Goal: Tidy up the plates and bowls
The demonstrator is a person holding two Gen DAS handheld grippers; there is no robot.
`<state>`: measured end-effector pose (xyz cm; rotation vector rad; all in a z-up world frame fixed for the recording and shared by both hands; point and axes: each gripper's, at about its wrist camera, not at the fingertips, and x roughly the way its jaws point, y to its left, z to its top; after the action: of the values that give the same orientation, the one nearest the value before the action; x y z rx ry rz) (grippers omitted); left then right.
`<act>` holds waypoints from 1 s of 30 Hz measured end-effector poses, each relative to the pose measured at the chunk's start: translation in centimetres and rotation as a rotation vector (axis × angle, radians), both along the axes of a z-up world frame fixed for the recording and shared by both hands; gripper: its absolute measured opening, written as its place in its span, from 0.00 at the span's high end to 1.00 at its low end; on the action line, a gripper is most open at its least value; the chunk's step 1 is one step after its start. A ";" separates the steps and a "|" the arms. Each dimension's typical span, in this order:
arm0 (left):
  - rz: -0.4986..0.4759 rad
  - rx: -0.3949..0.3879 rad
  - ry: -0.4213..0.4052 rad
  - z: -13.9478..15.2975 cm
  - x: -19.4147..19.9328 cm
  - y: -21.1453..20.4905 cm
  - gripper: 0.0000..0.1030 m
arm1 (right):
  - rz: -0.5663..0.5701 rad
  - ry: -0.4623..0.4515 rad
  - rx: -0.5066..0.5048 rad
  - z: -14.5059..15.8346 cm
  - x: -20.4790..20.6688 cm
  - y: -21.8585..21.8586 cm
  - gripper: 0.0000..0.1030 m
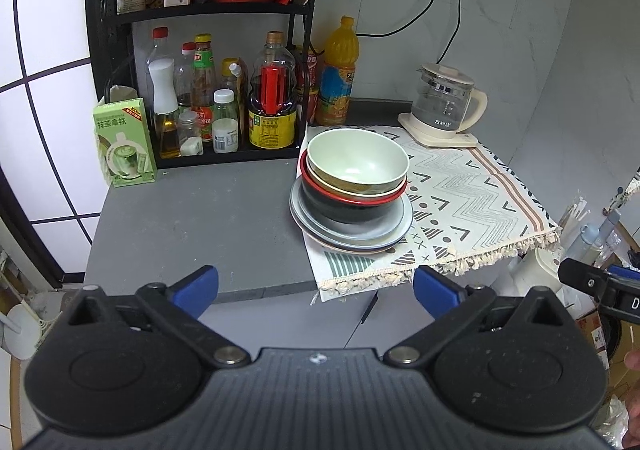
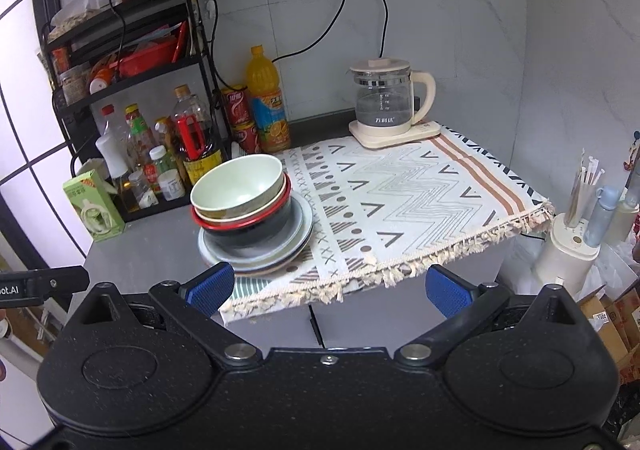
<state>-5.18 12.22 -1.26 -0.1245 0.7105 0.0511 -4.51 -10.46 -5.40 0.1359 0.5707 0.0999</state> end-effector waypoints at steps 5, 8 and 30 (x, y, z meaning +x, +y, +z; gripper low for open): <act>-0.010 -0.001 -0.006 0.0 -0.7 -0.2 0.00 | 0.001 0.006 0.000 -0.2 -0.5 0.2 0.00; -0.019 -0.001 -0.010 -0.1 -0.8 -0.3 0.00 | -0.001 -0.003 0.000 -0.1 -0.7 0.3 0.00; -0.036 -0.023 -0.006 -0.5 -0.4 -0.2 0.00 | -0.002 -0.006 -0.014 0.0 -0.5 0.8 0.00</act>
<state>-5.58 12.03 -1.76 -0.1336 0.7073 0.0077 -5.04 -9.62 -5.43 0.1225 0.5648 0.0939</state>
